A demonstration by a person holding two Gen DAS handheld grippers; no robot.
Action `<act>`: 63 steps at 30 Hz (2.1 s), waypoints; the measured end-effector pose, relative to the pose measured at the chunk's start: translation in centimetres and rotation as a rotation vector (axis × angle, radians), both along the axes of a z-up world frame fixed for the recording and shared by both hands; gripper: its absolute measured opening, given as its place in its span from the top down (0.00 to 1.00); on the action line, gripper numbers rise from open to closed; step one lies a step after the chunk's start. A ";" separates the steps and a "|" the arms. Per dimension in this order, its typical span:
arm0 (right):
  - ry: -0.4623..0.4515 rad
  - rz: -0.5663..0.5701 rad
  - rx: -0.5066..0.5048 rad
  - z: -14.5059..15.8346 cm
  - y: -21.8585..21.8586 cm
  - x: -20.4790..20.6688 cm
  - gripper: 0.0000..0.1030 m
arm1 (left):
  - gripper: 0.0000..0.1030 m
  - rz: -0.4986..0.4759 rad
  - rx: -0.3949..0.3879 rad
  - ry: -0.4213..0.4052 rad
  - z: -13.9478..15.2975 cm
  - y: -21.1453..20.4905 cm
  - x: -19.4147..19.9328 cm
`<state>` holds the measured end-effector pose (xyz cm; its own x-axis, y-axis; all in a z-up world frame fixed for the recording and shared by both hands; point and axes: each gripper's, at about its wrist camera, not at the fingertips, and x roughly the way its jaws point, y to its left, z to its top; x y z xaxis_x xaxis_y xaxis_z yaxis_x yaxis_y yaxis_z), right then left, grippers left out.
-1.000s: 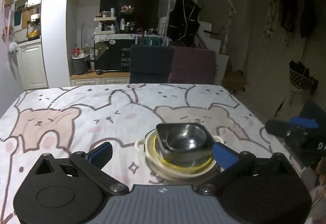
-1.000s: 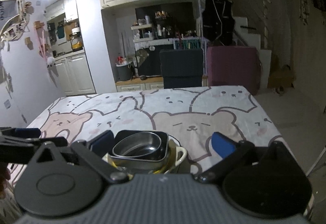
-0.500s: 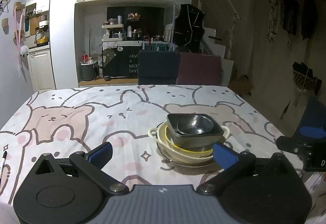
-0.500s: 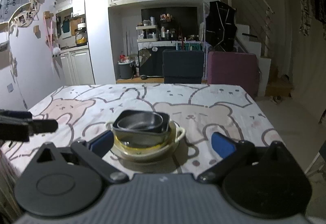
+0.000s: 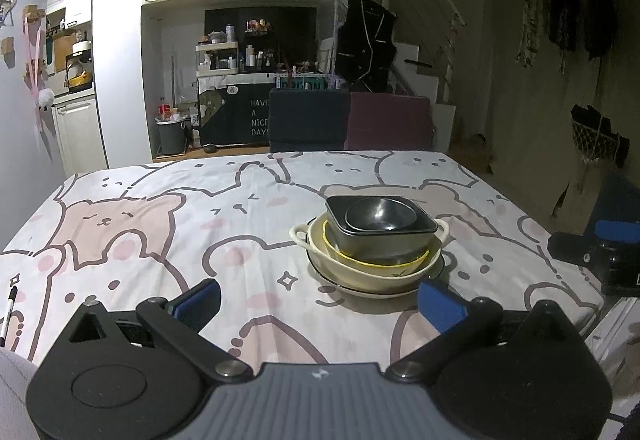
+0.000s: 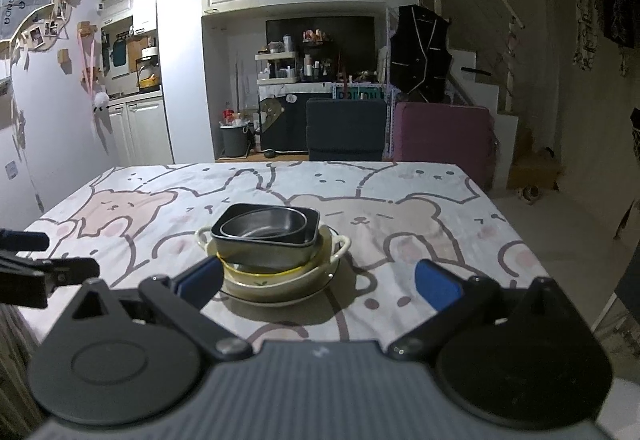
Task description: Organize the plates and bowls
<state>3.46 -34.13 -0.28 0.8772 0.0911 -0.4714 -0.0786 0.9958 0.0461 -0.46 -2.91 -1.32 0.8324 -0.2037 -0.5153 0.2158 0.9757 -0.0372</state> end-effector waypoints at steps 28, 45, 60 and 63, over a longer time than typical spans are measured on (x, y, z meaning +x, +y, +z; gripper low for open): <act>-0.010 0.012 0.017 -0.2 -0.1 -0.1 0.00 | 0.00 -0.016 -0.009 0.007 0.1 0.1 0.3; -0.011 0.013 0.018 -0.2 0.0 -0.2 0.00 | 0.00 -0.016 -0.009 0.008 0.1 0.1 0.3; -0.011 0.012 0.018 -0.2 0.0 -0.2 0.00 | 0.00 -0.016 -0.009 0.008 0.1 0.1 0.3; -0.011 0.012 0.018 -0.2 0.0 -0.2 0.00 | 0.00 -0.016 -0.009 0.008 0.2 0.1 0.3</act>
<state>3.28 -34.09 -0.52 0.8813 0.1098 -0.4596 -0.0910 0.9939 0.0629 -0.11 -2.84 -1.16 0.8250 -0.2217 -0.5198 0.2310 0.9718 -0.0479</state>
